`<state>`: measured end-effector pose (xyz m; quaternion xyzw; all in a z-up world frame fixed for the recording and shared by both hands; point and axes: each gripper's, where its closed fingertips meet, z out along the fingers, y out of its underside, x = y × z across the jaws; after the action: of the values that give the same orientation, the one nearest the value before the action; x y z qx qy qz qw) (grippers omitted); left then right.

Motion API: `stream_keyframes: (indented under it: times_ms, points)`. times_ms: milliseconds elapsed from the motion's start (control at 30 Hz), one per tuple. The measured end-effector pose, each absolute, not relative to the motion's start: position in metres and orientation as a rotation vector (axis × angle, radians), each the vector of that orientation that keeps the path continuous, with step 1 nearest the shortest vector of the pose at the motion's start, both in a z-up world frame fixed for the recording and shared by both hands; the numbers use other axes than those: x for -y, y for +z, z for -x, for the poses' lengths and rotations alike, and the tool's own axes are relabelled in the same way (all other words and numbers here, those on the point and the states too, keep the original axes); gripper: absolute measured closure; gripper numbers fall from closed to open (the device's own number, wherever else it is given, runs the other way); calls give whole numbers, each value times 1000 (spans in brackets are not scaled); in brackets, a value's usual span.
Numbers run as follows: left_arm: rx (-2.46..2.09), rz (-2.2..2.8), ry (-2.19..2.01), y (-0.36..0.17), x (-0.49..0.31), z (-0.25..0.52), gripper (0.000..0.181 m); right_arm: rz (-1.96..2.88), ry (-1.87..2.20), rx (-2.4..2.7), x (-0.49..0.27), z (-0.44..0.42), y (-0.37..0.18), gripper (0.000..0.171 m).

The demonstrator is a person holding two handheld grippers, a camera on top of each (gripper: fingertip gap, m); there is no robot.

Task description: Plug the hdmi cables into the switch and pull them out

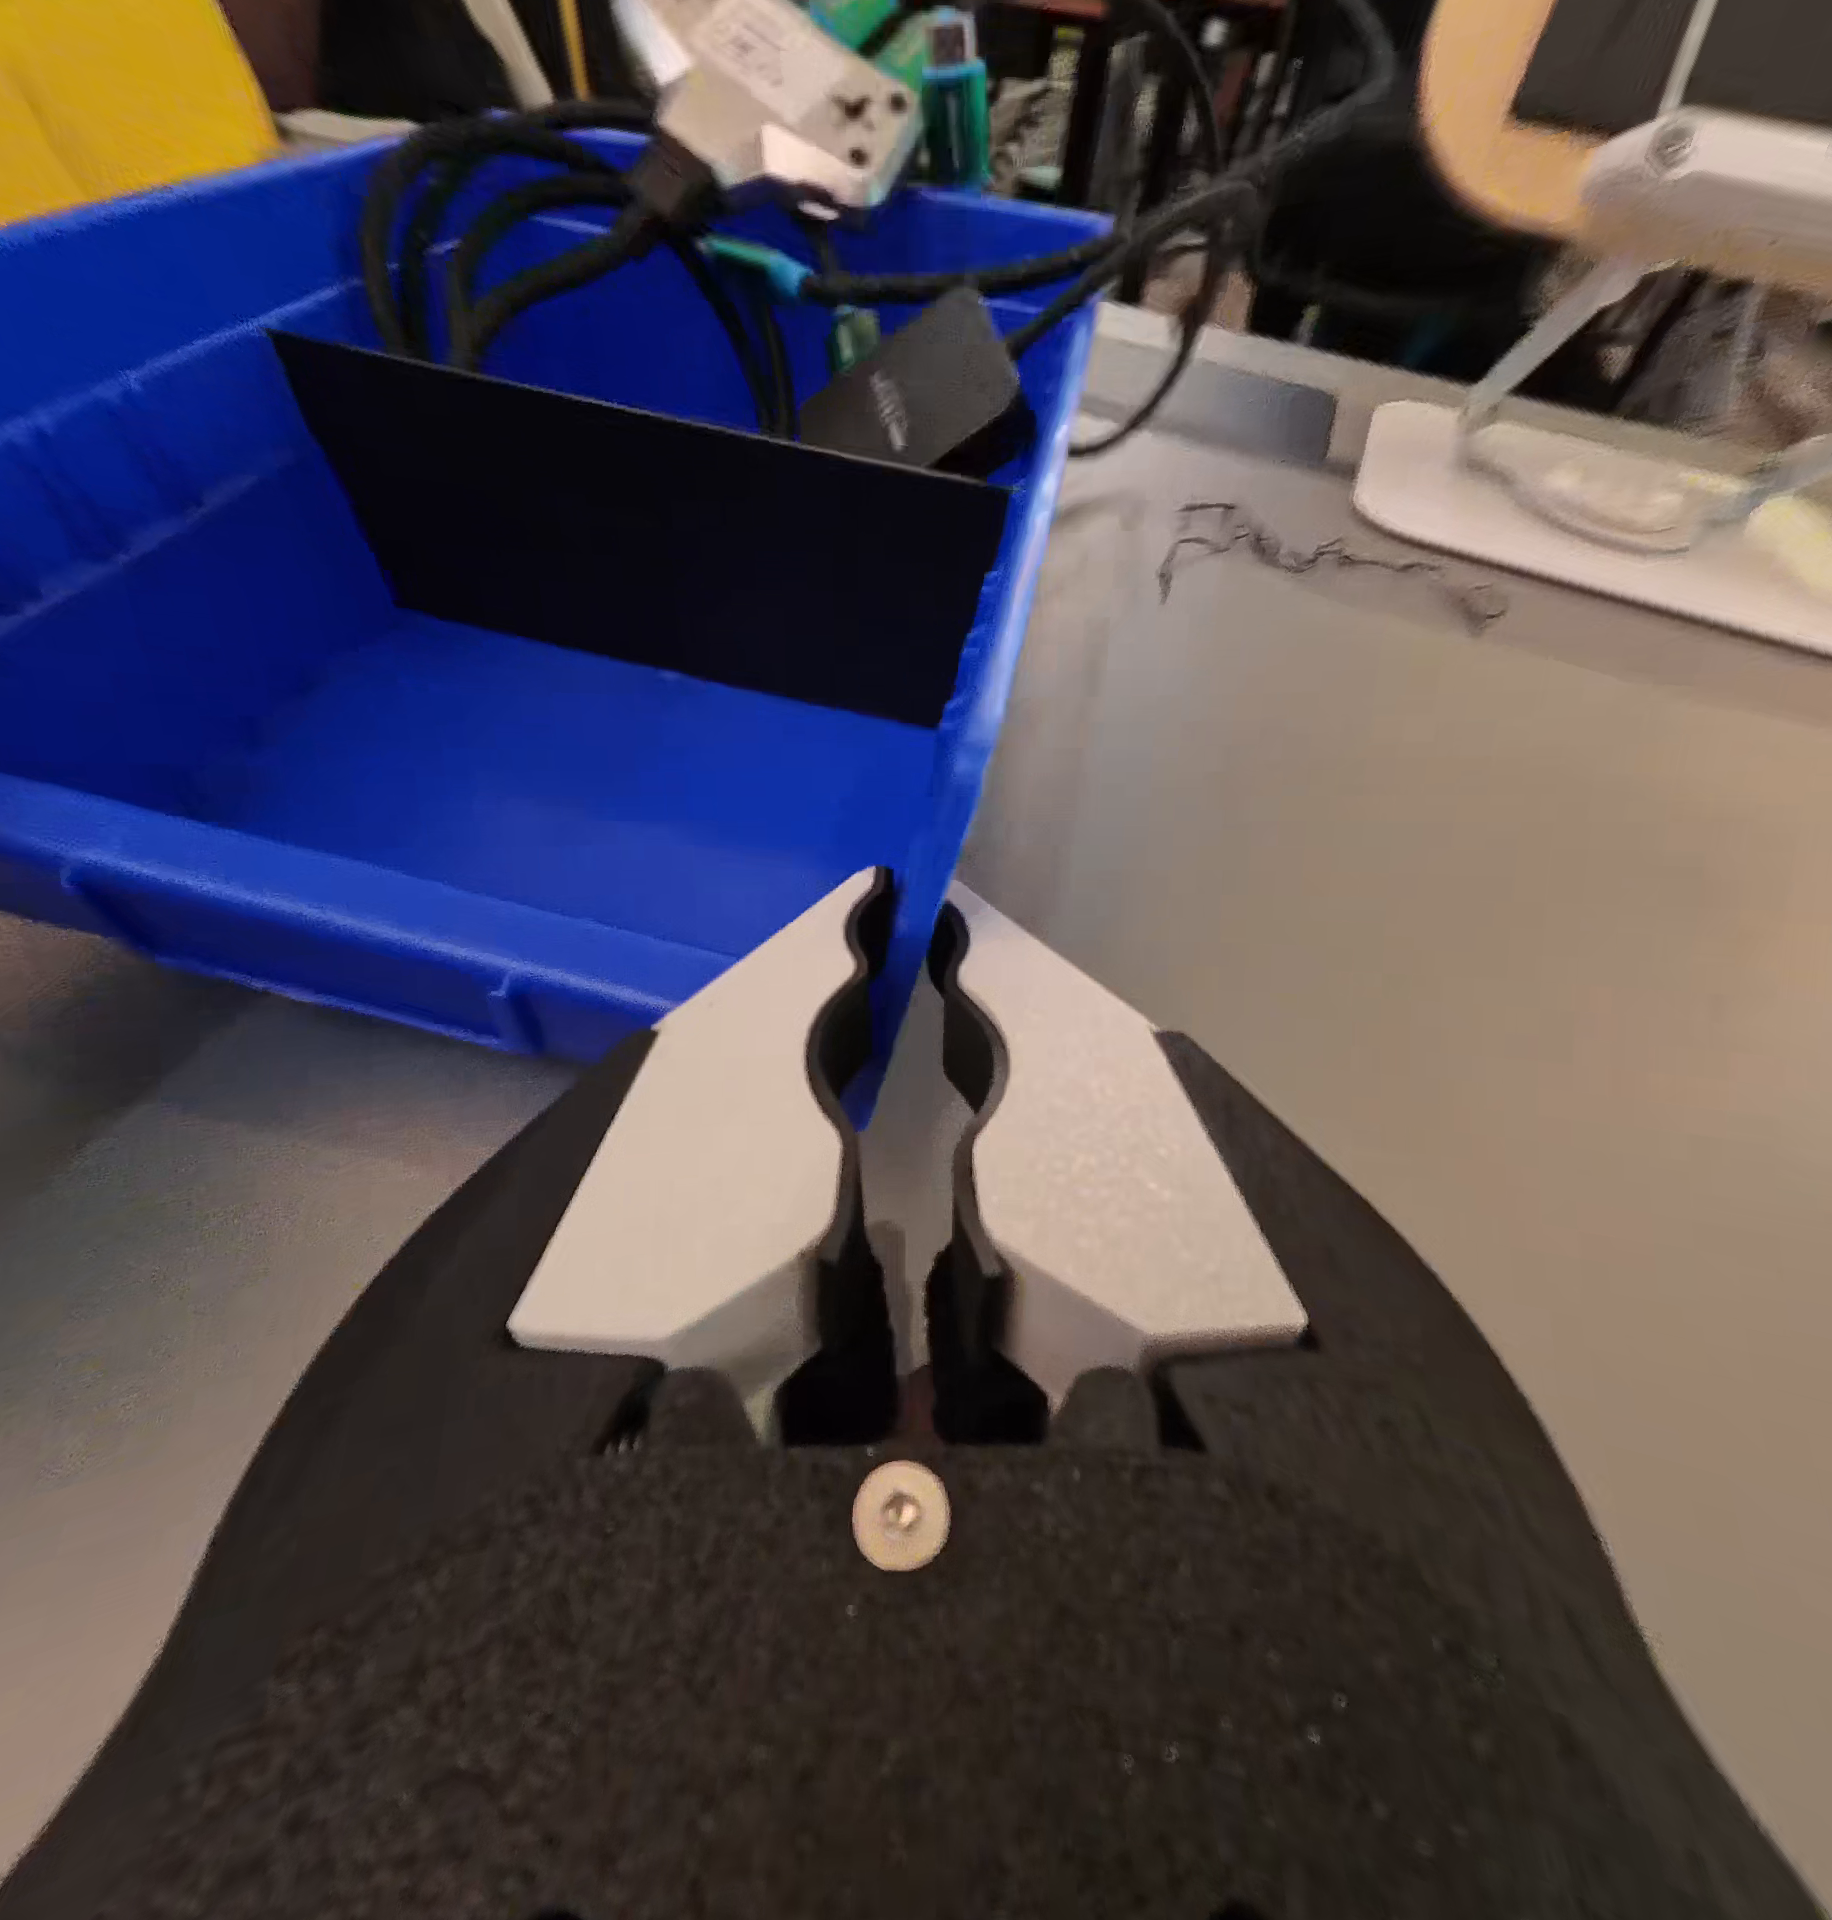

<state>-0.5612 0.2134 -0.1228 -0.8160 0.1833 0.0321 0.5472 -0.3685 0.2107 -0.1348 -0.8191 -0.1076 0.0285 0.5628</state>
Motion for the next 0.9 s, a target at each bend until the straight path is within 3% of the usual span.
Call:
stream_keyframes:
  times_ms: [333,467,700,900]
  points:
    - [-257,1974,-140,-132,-251,573,178,2043,408,442,-214,392,-142,149]
    - [-198,2001,-69,-122,-246,584,159,2020,633,596,-176,367,-127,140]
    - [-42,1723,-247,-48,-204,535,156,1979,577,498,-149,196,-135,133]
    - [-143,1871,-640,-99,-170,412,155,1878,391,137,-127,46,-114,127]
